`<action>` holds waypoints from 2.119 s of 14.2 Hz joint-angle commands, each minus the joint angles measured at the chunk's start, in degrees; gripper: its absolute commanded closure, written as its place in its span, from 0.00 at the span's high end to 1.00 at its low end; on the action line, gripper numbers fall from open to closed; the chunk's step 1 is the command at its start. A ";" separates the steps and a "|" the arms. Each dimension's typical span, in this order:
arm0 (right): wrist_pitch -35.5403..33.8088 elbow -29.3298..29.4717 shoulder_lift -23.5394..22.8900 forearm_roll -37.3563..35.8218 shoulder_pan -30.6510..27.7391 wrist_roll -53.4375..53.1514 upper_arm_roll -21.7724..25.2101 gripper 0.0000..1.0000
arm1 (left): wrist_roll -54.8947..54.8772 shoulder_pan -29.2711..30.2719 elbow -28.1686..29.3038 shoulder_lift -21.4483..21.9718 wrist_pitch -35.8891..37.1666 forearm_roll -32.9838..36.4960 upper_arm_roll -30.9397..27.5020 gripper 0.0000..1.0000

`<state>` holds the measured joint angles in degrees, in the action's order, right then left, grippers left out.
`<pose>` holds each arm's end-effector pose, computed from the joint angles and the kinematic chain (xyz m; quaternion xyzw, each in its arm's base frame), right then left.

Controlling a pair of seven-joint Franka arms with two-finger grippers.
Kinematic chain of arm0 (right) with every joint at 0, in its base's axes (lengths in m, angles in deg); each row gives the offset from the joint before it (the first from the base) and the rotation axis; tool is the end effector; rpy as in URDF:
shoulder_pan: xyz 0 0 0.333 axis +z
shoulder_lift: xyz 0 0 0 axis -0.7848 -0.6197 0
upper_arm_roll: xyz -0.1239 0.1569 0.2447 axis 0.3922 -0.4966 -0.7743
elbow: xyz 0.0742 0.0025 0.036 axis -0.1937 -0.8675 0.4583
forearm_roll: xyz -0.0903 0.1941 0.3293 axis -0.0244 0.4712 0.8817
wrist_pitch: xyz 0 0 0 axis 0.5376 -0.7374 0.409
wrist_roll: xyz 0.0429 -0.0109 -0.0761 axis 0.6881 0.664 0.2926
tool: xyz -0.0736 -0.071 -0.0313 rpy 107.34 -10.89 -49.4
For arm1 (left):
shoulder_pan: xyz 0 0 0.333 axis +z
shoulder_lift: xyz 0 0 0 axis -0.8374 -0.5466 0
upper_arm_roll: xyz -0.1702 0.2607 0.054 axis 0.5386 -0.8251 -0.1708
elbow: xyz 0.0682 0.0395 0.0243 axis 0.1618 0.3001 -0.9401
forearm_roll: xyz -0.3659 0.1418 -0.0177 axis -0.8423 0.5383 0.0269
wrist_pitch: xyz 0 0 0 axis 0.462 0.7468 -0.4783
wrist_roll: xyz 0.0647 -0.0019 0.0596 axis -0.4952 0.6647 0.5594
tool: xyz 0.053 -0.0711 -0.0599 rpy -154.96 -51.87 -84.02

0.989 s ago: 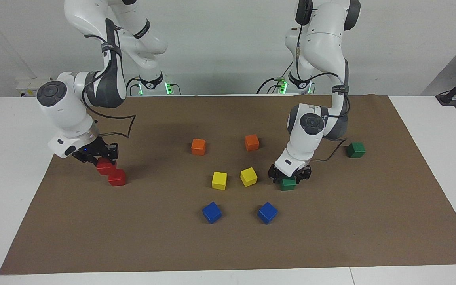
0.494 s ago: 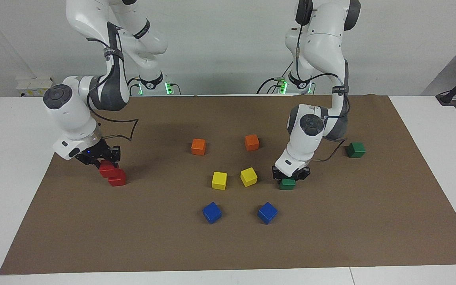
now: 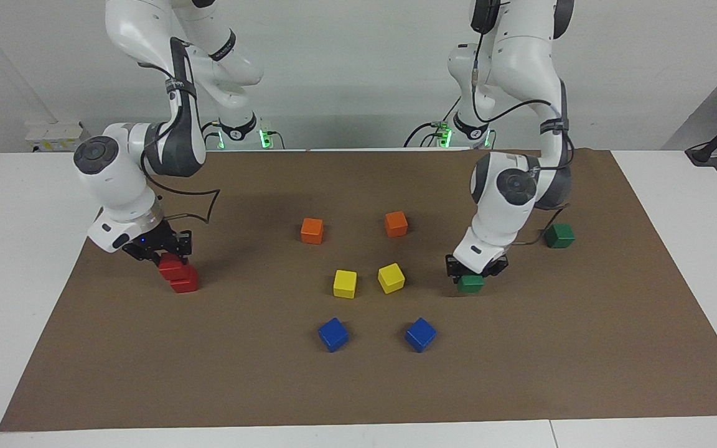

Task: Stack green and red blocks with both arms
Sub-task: 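Carry the green block over the placed green block with the left gripper, then lower the green block onto the other green block and open the left gripper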

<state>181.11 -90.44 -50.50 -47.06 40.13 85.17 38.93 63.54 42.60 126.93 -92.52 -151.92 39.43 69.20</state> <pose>0.5954 -0.0475 0.3771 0.9982 0.0587 0.0077 0.0125 0.6094 -0.1219 0.4385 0.9999 -0.0018 0.0013 0.0110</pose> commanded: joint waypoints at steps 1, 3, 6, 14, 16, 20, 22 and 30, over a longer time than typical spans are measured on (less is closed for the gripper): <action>2.15 -1.42 0.96 0.80 -0.12 -0.74 -0.17 0.00 | -9.61 6.15 3.09 6.37 6.07 -0.27 0.30 0.00; 2.42 -1.60 0.96 0.80 0.06 -0.83 -0.17 0.00 | -16.12 11.25 5.01 9.00 7.58 -0.27 0.30 0.00; 3.03 -1.68 0.70 0.80 0.06 -0.83 -0.18 0.00 | -23.78 17.15 12.47 13.22 3.04 -1.67 0.30 0.00; 3.12 -1.95 0.35 0.80 1.11 -0.92 -0.18 0.00 | -24.77 21.03 28.83 16.14 -15.16 -1.76 0.21 0.00; 3.30 -1.95 -0.26 0.80 1.11 -0.83 -0.18 0.00 | -24.24 21.82 30.50 16.31 -17.90 -1.76 0.21 0.00; 3.91 -1.86 -0.27 0.80 1.11 -0.83 -0.18 0.00 | -20.64 21.91 31.65 15.79 -19.74 -1.76 0.21 0.00; 3.91 -1.77 -0.27 0.80 1.02 -0.83 -0.18 0.00 | -20.46 21.91 32.00 15.35 -20.28 -1.76 0.21 0.00; 3.91 -1.77 -0.27 0.80 0.23 -0.48 -0.18 0.00 | -20.99 21.91 32.97 14.29 -23.35 -1.76 0.21 0.00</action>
<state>183.66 -91.71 -50.75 -47.05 40.95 85.13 39.11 42.61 63.97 158.69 -78.81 -173.32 38.41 69.00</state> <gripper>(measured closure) 0.454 0.454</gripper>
